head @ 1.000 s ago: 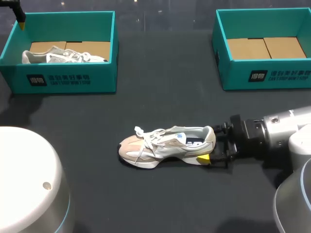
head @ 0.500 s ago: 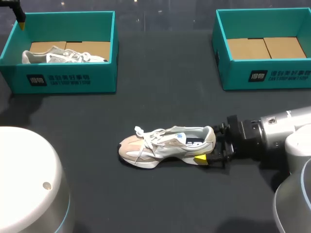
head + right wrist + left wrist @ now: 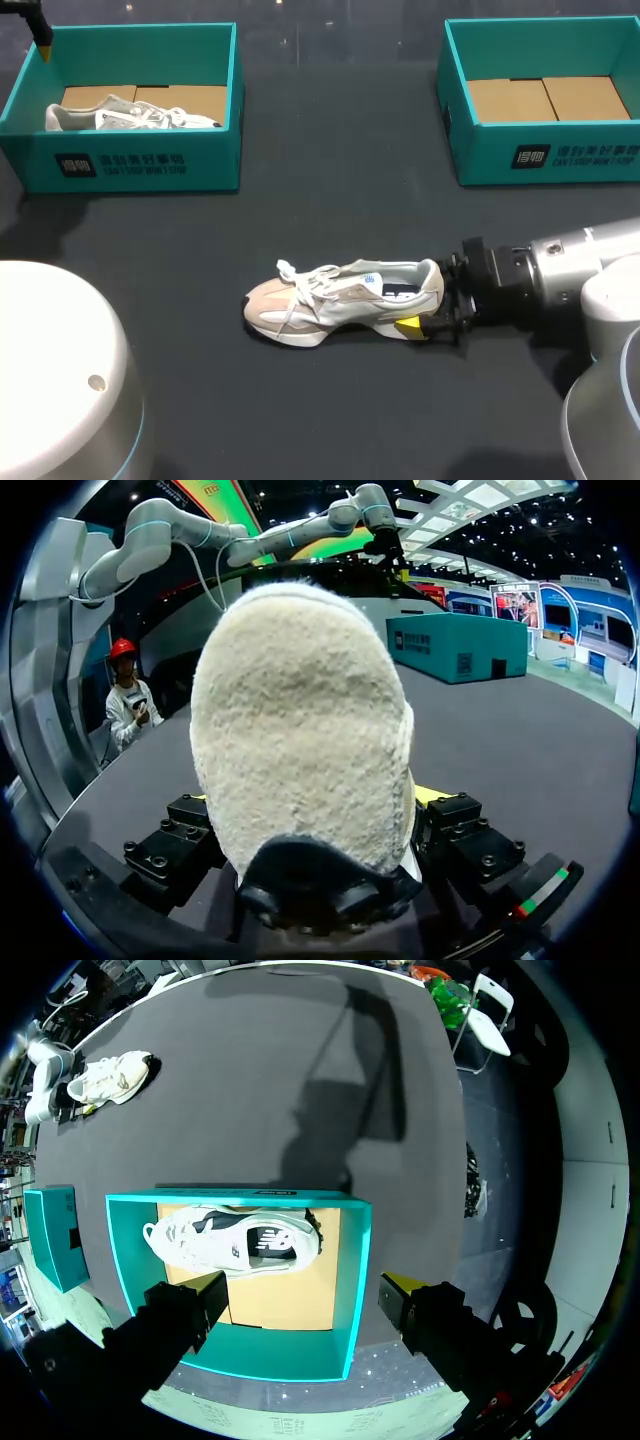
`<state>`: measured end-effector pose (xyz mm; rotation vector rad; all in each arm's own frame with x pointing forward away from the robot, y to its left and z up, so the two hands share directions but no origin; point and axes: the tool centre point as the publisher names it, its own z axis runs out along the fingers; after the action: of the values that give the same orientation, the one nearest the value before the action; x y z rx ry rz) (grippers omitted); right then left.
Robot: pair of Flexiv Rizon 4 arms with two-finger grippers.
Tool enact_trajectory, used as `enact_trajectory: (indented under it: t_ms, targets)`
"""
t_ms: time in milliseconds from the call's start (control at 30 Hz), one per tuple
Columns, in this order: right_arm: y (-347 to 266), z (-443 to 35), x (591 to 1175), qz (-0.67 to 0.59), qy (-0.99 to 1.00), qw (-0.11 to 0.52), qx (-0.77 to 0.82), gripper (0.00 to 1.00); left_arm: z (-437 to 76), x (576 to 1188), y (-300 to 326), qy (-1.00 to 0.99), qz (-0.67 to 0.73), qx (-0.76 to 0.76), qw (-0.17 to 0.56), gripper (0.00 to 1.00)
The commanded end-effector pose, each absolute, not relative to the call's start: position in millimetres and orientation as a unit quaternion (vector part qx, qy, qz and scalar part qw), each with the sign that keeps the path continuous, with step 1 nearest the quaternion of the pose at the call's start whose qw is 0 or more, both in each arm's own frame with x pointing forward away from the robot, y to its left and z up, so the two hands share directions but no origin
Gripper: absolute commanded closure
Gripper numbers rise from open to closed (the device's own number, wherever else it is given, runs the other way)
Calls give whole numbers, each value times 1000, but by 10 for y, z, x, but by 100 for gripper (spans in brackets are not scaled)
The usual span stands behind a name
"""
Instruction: Take the shoe out of the shoebox, open the shoe tongue, remove and reinsert the insole, then place the shoe into the shoebox
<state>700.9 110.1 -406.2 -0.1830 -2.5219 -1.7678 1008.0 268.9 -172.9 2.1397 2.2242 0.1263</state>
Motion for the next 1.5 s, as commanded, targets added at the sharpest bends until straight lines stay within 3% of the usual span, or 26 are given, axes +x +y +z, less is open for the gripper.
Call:
enact_trajectory:
  t_ms: [33, 867, 1167, 1333, 1500]
  targets:
    - [1138, -4075, 7012, -570, -819, 30, -56, 100, -1727, 10069, 2694, 719, 42, 693, 27, 0]
    - [1152, -4070, 7011, -573, -817, 34, -45, 100, -1727, 10069, 2694, 719, 42, 693, 27, 0]
    - [1152, -4070, 7011, -573, -817, 34, -45, 100, -1870, 9515, 2152, 934, 93, 346, 2, 0]
    - [1152, -4070, 7011, -573, -817, 34, -45, 100, -1929, 9434, 1909, 981, 60, 180, -48, 0]
    - [1152, -4070, 7011, -573, -817, 34, -45, 100, -1995, 9325, 1689, 998, 23, 43, -35, 0]
